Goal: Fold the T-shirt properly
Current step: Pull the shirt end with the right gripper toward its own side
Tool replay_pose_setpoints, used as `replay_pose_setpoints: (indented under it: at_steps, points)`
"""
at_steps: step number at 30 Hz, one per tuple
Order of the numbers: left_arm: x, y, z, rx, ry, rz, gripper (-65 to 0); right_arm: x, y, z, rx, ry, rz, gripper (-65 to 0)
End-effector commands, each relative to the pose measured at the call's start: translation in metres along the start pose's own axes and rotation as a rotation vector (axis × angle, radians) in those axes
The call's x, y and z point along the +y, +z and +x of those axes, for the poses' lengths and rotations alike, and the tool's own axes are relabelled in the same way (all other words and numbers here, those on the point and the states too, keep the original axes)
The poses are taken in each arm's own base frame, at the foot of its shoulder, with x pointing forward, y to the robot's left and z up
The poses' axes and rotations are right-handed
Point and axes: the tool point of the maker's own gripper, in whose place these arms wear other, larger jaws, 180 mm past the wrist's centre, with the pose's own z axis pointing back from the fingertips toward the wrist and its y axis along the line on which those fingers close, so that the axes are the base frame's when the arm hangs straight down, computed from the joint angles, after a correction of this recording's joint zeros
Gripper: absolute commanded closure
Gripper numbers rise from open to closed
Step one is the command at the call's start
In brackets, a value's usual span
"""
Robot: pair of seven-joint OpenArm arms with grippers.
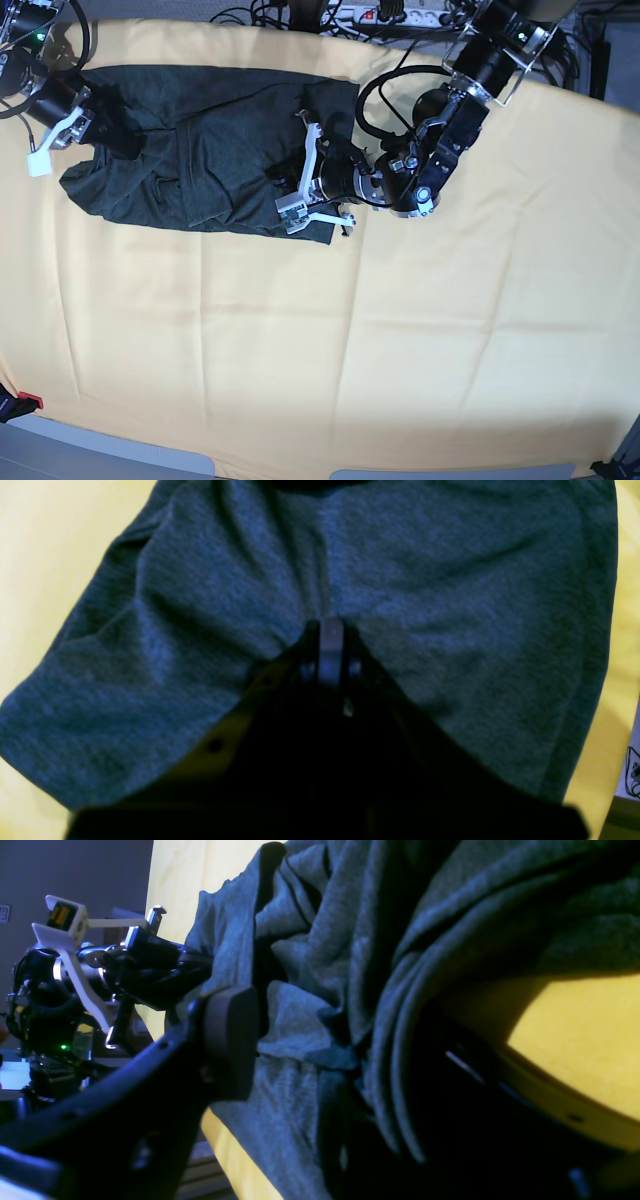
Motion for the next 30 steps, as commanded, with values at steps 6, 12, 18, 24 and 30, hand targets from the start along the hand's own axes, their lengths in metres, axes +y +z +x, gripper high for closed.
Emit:
replay_pose_setpoints:
  at_steps: [6, 12, 18, 24, 30]
  points:
    - [0.006, 0.003, 0.002, 0.01, -0.02, 0.016, 0.0, -0.008, -0.002, -0.008, 0.092, 0.01, -0.043, 0.0]
    - [0.009, 0.006, 0.012, -0.011, -0.025, 0.013, 0.0, -0.004, -0.007, 0.021, 0.049, 0.064, -0.043, 0.0]
    - [0.007, 0.014, 0.043, -0.109, 0.007, -0.05, 0.0, -0.017, 0.003, 0.039, 0.08, 0.173, -0.185, 0.0]
    - [0.015, 0.022, 0.062, -0.139, -0.014, -0.051, -9.1, -0.031, 0.042, 0.066, 0.008, 0.251, -0.372, 0.0]
    - [0.023, 0.026, 0.066, -0.146, -0.022, -0.03, -17.8, -0.036, 0.085, 0.09, -0.064, 0.31, -0.503, 0.0]
